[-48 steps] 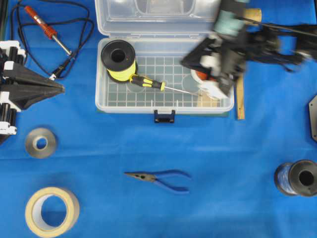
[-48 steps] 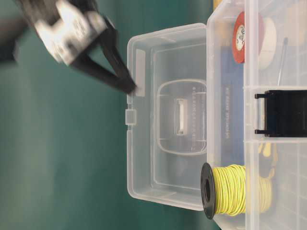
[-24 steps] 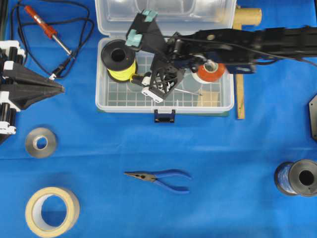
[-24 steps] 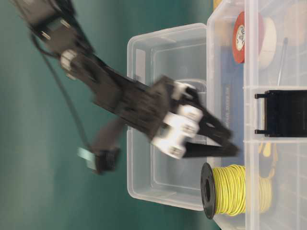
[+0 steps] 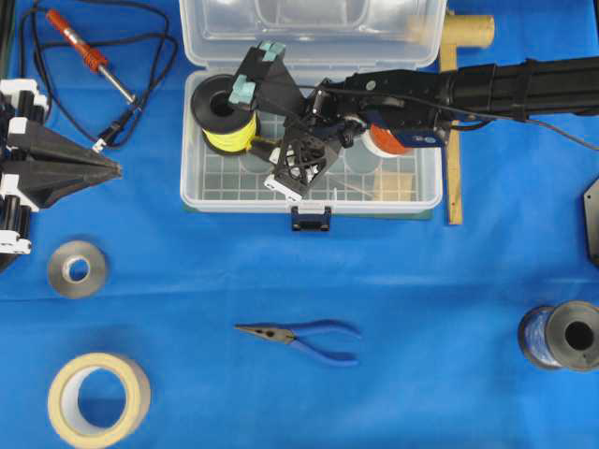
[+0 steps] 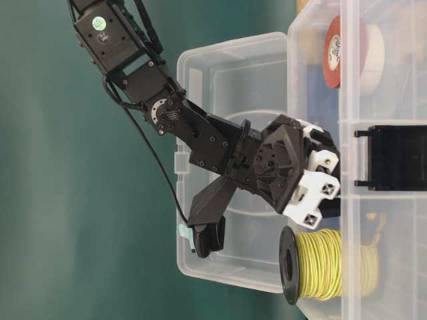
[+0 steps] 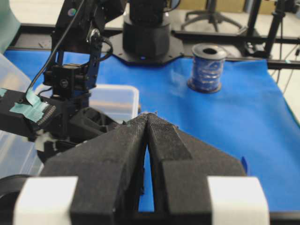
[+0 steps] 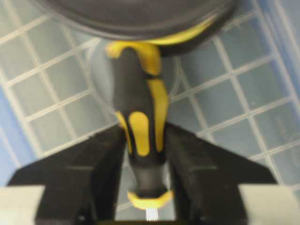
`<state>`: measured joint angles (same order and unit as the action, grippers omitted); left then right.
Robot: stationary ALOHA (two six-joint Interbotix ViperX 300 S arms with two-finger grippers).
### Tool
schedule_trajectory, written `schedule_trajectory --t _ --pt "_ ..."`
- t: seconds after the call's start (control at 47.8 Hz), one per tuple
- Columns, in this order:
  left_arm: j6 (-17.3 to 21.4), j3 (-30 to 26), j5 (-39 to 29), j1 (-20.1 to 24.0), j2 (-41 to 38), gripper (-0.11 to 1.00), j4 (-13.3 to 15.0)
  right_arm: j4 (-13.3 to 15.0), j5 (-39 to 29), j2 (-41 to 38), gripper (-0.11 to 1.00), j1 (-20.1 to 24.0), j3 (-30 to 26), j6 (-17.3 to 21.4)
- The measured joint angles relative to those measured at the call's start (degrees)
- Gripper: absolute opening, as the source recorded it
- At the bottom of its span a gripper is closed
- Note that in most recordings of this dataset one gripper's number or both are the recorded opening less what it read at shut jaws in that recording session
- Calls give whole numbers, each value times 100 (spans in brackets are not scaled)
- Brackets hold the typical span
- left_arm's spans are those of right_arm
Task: Pick the screwdriver from the toolbox among several items.
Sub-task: 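Lower the right gripper and close it on the screwdriver handle, then lift the screwdriver out of the toolbox and carry it toward the front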
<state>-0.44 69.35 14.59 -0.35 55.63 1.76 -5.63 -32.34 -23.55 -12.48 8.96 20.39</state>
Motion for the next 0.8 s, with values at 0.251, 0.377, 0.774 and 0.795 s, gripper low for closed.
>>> schedule_trajectory --t 0.251,0.377,0.774,0.795 --pt "0 0 -26 0 88 0 0 88 -308 413 43 -26 18 0" --pt "0 9 -53 0 123 0 0 114 -694 993 43 -26 18 9" --pt "0 9 -62 53 167 0 0 158 -1415 1995 43 861 9 510" --pt "0 9 -62 53 158 0 0 185 -1389 1978 43 967 9 545"
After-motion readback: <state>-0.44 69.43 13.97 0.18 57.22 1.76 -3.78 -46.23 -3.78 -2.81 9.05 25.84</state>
